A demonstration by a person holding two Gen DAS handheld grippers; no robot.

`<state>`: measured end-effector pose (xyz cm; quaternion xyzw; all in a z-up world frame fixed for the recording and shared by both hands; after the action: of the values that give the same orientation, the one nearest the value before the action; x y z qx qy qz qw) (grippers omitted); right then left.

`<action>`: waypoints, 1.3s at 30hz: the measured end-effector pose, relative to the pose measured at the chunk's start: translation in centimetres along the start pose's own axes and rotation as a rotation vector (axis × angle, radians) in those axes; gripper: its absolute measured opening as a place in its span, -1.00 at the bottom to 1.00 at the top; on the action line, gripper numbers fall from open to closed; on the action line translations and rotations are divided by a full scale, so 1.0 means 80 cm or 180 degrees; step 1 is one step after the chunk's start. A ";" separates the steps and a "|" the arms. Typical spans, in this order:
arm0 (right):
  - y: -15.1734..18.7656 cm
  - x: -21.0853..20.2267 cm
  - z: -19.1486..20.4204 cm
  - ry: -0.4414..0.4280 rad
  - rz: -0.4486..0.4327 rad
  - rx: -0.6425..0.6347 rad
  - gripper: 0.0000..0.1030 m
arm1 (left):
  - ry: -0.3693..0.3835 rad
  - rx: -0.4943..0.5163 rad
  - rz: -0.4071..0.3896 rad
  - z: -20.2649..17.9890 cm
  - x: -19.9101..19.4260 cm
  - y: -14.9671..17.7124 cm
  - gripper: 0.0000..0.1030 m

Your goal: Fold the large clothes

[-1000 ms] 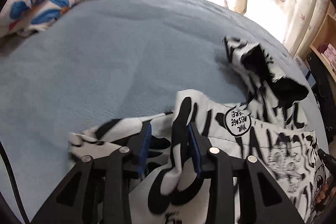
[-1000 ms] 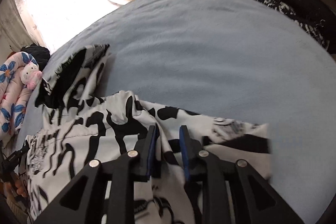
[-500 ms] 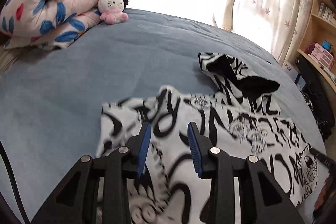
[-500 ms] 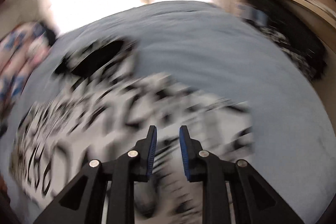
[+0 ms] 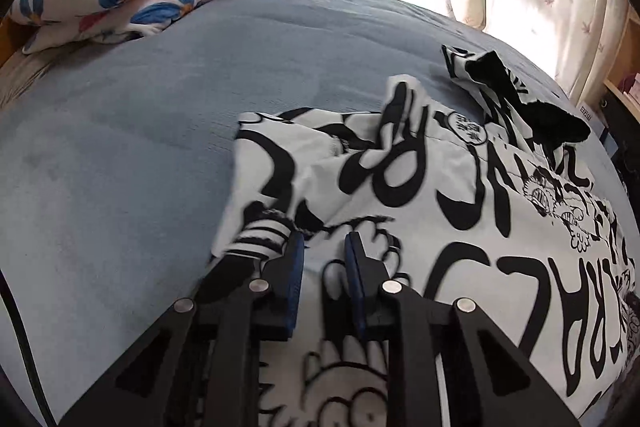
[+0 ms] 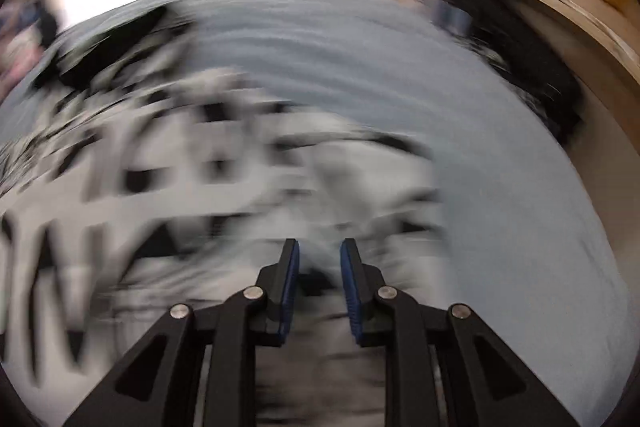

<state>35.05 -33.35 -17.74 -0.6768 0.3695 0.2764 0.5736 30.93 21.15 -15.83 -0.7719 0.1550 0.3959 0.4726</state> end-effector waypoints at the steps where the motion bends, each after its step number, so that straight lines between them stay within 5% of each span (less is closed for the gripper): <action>1: 0.004 0.001 -0.014 -0.0090 0.0021 0.0081 -1.00 | 0.0020 -0.0005 0.0005 0.002 0.001 0.000 -0.60; 6: 0.005 -0.012 -0.012 -0.0132 0.0042 0.0069 -0.94 | 0.0005 -0.0062 0.0011 0.001 -0.001 -0.001 -0.60; 10: 0.005 -0.044 0.015 -0.0582 0.0024 0.0359 -0.94 | -0.0002 -0.0228 0.0061 -0.003 -0.026 -0.005 -0.56; 16: 0.018 -0.123 0.135 -0.1291 -0.0223 0.0033 -0.80 | 0.0307 -0.0113 0.0067 -0.050 -0.094 0.039 -0.22; 21: 0.049 -0.169 0.252 -0.1807 -0.0342 -0.0505 -0.78 | 0.0631 0.0148 0.0264 -0.117 -0.111 0.110 -0.22; 25: 0.068 -0.157 0.288 -0.1732 -0.0290 -0.0710 -0.78 | 0.0498 0.0435 0.0360 -0.146 -0.090 0.151 -0.22; 30: 0.073 -0.127 0.225 -0.1640 -0.0179 -0.0350 -0.97 | 0.0296 0.0429 0.0318 -0.115 -0.080 0.144 -0.22; 33: 0.081 -0.106 0.154 -0.0825 -0.0134 -0.0138 -0.95 | 0.0196 0.0238 0.0238 -0.075 -0.084 0.128 -0.22; 36: 0.098 -0.081 0.101 -0.1038 0.0052 0.0335 -0.96 | -0.0002 0.0048 0.0189 -0.039 -0.080 0.116 -0.22; 39: 0.103 -0.077 0.083 -0.1277 0.0086 0.0589 -0.97 | 0.0232 -0.0238 0.0258 -0.015 -0.079 0.112 -0.22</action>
<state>25.10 -26.32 -18.81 -0.5476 0.2808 0.3782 0.6915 21.93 14.76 -16.16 -0.7960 0.1884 0.3918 0.4211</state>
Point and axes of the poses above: each gripper's, at about its wrist camera, not at the fingertips, and x roughly the way its jaws point, z to its left, y to its underside, the point moved 4 cm from there along x, roughly the way its jaws point, and after that the axes turned 10 degrees about -x, right-handed, at the moved point
